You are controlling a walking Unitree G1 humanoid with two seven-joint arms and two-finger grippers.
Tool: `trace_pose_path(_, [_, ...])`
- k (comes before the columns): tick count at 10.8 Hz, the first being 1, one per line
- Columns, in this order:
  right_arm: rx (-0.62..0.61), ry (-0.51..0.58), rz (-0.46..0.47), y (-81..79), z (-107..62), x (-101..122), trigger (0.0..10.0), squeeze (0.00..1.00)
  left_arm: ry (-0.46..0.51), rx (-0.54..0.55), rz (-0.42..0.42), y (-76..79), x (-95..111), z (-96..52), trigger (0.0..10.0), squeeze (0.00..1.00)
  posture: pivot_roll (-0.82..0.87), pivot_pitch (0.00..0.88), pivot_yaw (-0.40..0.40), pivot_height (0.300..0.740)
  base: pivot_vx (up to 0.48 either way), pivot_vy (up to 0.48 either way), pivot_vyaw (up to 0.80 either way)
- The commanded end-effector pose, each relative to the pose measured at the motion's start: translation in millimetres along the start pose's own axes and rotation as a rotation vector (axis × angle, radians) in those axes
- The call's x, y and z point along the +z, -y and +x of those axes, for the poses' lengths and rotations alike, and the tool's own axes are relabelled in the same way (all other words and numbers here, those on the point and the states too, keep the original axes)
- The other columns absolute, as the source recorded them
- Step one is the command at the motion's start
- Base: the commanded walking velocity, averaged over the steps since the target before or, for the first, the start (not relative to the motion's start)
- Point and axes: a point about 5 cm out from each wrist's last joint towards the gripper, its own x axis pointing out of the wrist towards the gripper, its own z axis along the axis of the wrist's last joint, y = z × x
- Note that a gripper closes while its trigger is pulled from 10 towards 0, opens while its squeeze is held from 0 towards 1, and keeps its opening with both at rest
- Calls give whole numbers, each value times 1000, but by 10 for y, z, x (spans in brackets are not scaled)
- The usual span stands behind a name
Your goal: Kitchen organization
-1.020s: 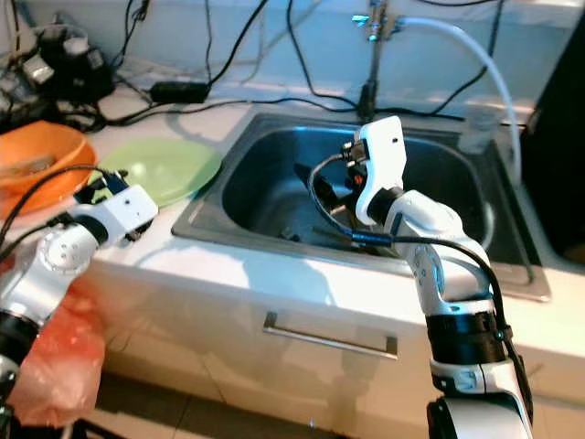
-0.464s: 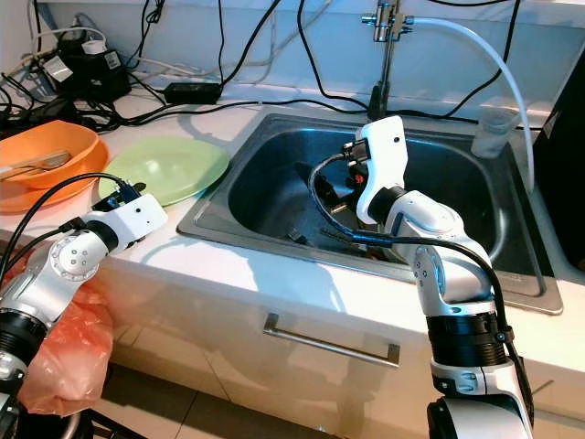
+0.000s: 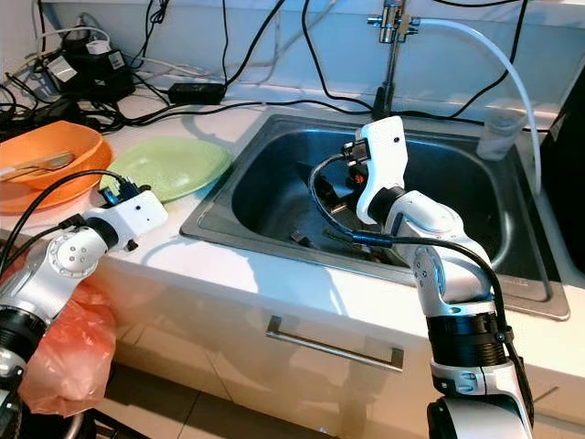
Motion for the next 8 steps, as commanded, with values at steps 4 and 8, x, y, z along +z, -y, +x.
trace_pose_path(4, [-6, 0, 19, -12, -8, -6, 10000, 0, -57, -105, -2, 225, -133, -16, 0, 0, 32, 0, 46, 740, 0, 0, 0])
trace_pose_path(8, [-11, -2, 20, -3, -4, -18, 10000, 0, -38, -87, 14, 223, -111, -14, 0, 0, 35, 0, 45, 740, 0, 0, 0])
